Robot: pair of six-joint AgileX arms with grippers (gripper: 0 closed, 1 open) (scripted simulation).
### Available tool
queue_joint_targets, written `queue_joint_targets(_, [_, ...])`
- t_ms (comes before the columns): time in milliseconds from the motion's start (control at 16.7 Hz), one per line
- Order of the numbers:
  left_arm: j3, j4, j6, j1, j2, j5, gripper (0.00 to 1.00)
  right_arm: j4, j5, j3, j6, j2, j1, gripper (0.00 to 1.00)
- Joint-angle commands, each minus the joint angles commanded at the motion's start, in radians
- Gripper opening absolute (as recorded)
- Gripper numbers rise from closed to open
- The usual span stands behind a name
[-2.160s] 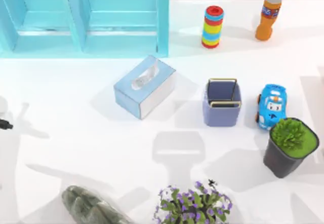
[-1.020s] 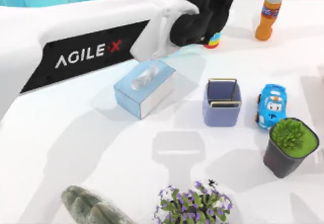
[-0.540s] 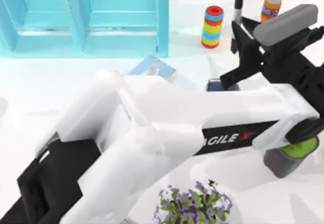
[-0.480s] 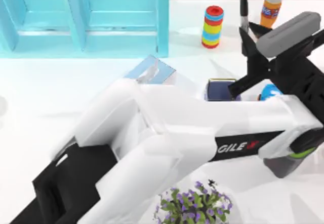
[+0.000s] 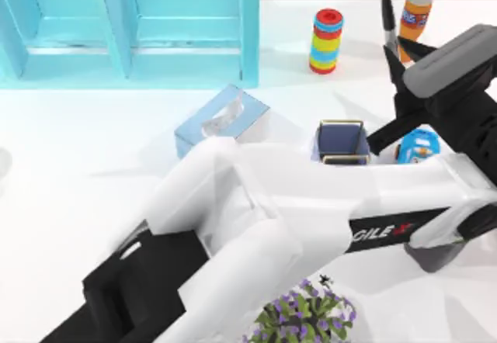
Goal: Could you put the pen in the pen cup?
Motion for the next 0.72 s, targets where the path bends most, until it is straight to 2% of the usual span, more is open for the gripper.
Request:
queue_joint_targets(480, [-0.064, -0.338, -0.033, -0.002, -0.095, -0.031, 0.0, 0.0, 0.0, 0.0, 0.0, 0.0, 0.0, 1.0])
queue_joint_targets(720, [-0.076, -0.382, -0.038, -0.002, -0.112, -0.035, 0.0, 0.0, 0.0, 0.0, 0.0, 0.0, 0.0, 1.0])
